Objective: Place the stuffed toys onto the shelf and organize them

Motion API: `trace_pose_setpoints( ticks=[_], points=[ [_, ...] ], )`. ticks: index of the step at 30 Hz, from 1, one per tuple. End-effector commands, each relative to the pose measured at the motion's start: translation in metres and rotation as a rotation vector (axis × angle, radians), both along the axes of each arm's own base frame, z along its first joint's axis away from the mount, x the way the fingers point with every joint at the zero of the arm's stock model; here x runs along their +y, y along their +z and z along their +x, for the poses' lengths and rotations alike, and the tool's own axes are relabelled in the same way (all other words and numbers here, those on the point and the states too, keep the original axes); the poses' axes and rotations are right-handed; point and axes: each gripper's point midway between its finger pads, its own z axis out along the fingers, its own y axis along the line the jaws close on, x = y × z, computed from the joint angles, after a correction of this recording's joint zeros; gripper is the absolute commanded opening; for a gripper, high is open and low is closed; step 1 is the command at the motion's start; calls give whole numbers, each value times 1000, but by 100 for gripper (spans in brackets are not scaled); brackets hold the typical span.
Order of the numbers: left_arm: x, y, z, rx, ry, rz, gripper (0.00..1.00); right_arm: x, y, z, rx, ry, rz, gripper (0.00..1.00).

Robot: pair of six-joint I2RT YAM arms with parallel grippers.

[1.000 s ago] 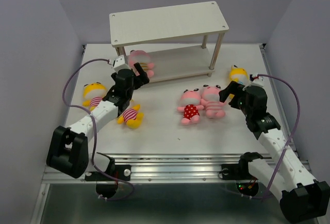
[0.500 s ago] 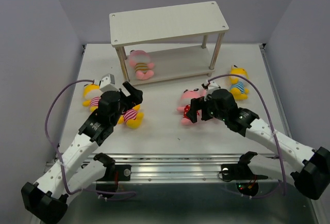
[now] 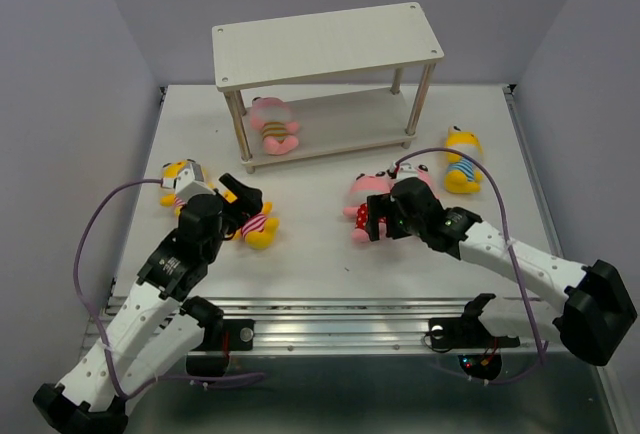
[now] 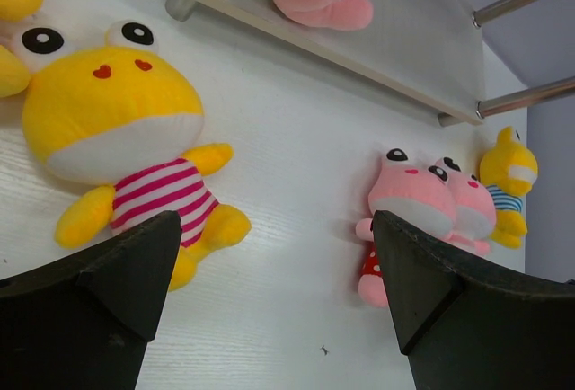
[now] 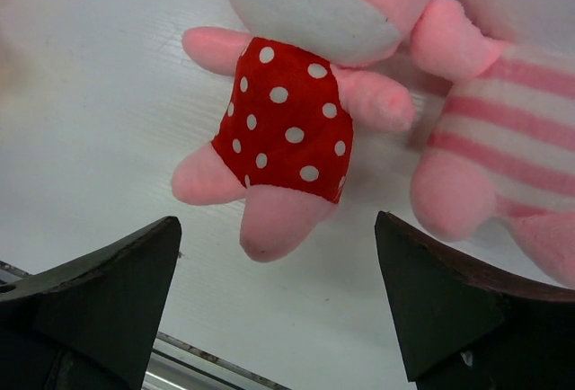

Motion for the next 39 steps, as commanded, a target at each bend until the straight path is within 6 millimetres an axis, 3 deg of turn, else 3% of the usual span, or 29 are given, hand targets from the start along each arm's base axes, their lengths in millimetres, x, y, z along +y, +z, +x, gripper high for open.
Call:
trace_pose_setpoints(
  ticks=[1,6,12,15,16,21,24,26,32,39],
  points=[
    [4,-6,2,6,27,9,99,10,10,13,-45,-27,42,92],
    [1,-10,3,8,16,9,99,15,3,13,-18,-21,41,66],
    [1,-12,5,2,26,-8,99,6,-6,8,11,-51,6,62],
    [1,-11,5,-6,30,-17,99,7,-9,7,27,-50,4,54],
    [1,-11,5,-6,32,-15,99,7,-10,7,28,-46,5,44],
    [7,-8,3,-16,51,-9,99,13,-10,6,44,-30,21,35],
    [7,-8,2,-21,53,-13,99,16,-11,3,56,-10,26,17],
    [8,-9,2,-21,56,-12,99,19,-10,2,60,12,32,1],
    [10,-8,1,-27,66,-15,99,25,10,9,-13,44,64,1],
    [13,-4,0,-40,77,-24,99,41,68,24,-189,95,185,1]
  ],
)
